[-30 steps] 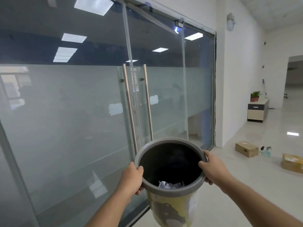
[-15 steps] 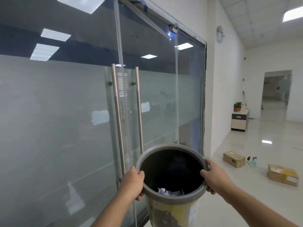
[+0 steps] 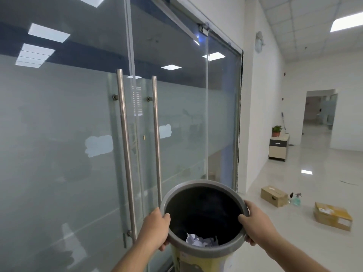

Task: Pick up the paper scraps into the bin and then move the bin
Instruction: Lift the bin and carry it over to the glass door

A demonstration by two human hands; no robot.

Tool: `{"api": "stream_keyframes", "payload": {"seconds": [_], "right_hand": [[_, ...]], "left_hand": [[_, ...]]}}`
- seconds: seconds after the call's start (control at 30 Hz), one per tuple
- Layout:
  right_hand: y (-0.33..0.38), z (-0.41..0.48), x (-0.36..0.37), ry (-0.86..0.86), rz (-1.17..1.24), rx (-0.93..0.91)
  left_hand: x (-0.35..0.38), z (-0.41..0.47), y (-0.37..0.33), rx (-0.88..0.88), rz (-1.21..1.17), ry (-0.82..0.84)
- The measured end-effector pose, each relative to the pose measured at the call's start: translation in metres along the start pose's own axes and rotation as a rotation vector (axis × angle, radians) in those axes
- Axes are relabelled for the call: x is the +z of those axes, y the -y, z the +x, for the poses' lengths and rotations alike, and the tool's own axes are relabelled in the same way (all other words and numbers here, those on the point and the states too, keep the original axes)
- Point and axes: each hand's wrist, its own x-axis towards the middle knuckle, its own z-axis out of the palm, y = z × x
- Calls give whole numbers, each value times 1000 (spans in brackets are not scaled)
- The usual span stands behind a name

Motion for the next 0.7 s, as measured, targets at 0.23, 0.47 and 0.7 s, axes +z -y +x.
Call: {"api": "stream_keyframes", "payload": {"seconds": [0.23, 0.47, 0.7], "right_hand": [[-10, 70, -20, 50, 29, -9], [-20, 142, -30, 73, -54, -47], [-24, 179, -22, 108, -93, -33]], "left_hand": [[40, 58, -35, -45, 68, -52], [78, 110, -61, -67, 97, -100], [99, 148, -56, -121, 152, -151]]}}
